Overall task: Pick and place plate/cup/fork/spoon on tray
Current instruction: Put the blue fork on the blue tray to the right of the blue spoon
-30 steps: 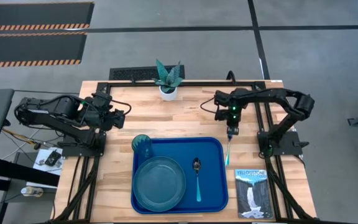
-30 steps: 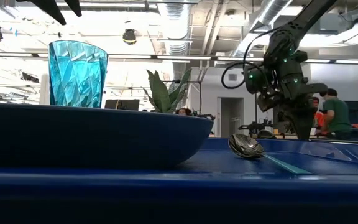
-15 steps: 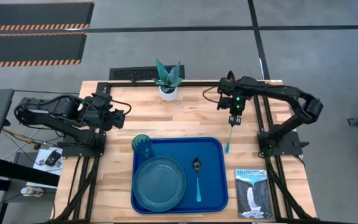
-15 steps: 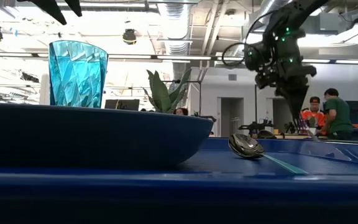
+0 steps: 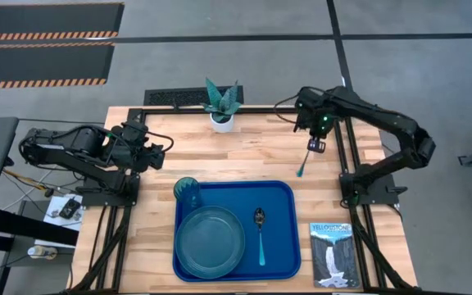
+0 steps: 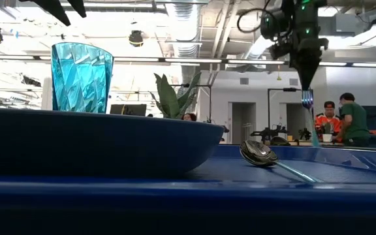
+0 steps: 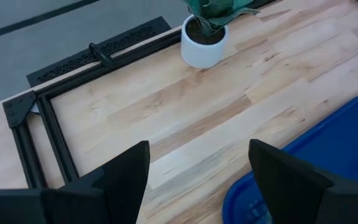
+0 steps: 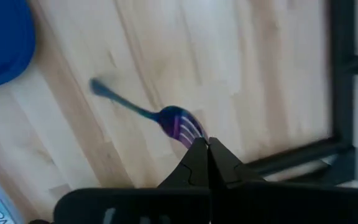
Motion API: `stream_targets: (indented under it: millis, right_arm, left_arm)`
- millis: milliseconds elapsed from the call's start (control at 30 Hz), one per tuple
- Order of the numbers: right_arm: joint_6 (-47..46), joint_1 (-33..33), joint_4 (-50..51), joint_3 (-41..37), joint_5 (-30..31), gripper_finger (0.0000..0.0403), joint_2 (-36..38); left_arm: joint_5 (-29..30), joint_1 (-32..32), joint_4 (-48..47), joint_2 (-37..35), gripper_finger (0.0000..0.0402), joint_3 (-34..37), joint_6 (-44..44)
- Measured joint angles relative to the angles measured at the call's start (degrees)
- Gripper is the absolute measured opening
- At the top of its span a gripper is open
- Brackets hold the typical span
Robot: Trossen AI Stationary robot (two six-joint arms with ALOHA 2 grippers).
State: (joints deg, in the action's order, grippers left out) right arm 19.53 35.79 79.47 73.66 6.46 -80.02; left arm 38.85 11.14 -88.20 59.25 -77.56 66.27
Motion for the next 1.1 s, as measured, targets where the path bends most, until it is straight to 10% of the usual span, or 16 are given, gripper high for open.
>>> stream_targets:
  millis: [433, 1100]
  right_arm:
    - [-0.31, -2.75, 9.44, 15.63, -2.53, 0.0001, 2.09]
    - [-7.49, -26.98, 5.26, 16.76, -26.76, 0.0001, -5.61]
  left_arm:
    - [-0.02, 0.00, -0.02, 0.00, 0.0261, 0.00, -0.53]
    - [0.00, 0.00, -0.02, 0.01, 0.0261, 0.00, -0.52]
